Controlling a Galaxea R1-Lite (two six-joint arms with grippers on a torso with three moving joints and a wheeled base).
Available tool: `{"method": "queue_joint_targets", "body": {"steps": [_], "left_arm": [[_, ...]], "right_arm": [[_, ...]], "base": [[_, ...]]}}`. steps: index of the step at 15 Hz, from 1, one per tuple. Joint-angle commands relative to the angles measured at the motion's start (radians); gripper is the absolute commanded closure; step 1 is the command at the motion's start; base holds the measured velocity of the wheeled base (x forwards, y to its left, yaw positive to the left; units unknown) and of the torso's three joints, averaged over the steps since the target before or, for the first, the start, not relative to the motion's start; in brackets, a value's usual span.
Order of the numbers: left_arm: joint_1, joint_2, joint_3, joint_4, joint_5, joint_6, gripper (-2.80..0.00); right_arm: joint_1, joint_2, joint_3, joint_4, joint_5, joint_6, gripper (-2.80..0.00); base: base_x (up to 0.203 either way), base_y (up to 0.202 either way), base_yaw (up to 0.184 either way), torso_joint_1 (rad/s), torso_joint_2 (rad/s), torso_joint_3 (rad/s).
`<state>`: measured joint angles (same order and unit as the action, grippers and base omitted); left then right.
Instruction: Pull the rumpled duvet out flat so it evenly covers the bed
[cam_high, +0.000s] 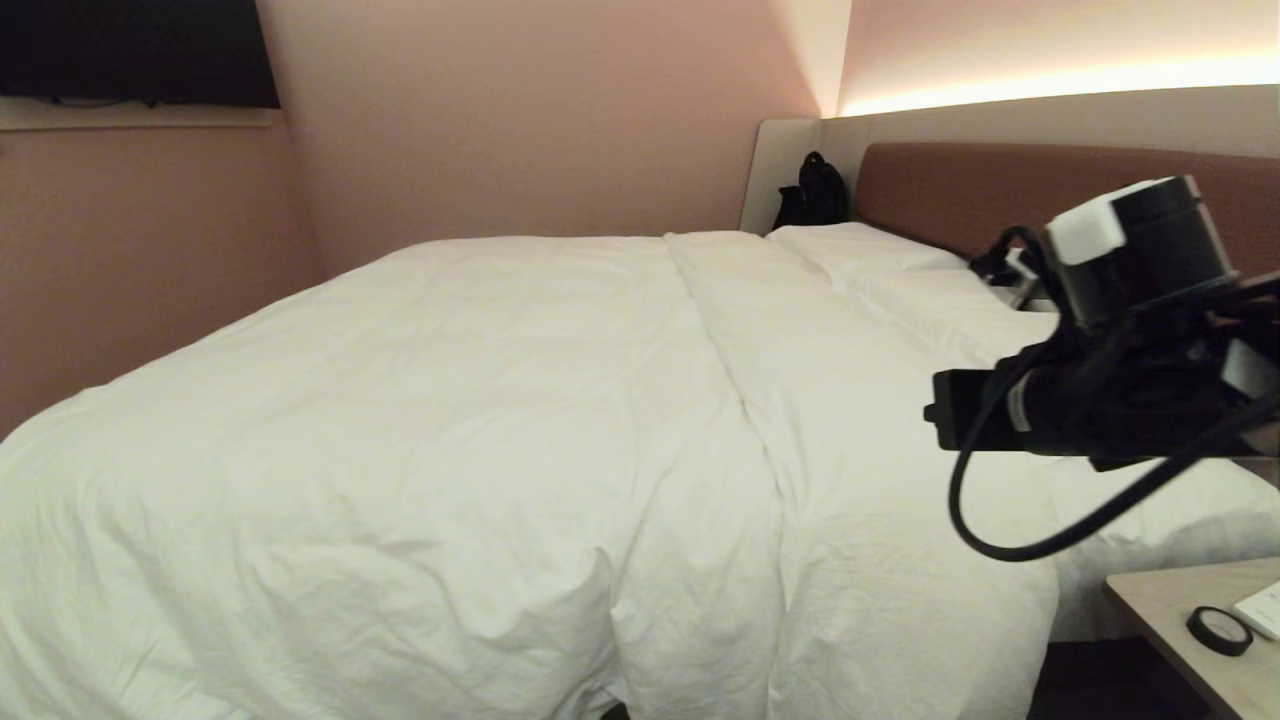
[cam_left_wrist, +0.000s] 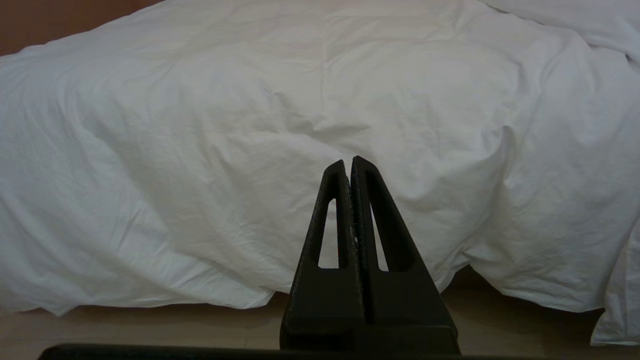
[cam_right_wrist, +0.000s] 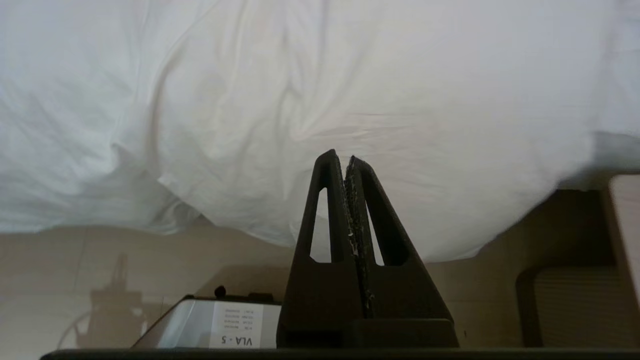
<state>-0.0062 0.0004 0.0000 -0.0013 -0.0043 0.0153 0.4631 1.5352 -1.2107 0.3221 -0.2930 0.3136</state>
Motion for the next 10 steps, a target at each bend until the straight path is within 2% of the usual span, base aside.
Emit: {"method": "queue_joint_targets", "body": {"steps": [1,6,10], "left_arm": [[0.000,0.000,0.000,0.000,0.000,0.000,0.00],[0.000,0.000,0.000,0.000,0.000,0.000,0.00],[0.000,0.000,0.000,0.000,0.000,0.000,0.00]], "right_arm": [[-0.054,-0.169,0.063,0.001,-0.003,0.001,0.00],[-0.205,-0.306,0.124,0.003,0.000,0.001,0.00],[-0.236,-0.425,0.180,0.000,0.000,0.002,0.00]], "base": [[0.000,0.000,0.000,0.000,0.00,0.000],[0.000,0.000,0.000,0.000,0.00,0.000],[0.000,0.000,0.000,0.000,0.00,0.000]]}}
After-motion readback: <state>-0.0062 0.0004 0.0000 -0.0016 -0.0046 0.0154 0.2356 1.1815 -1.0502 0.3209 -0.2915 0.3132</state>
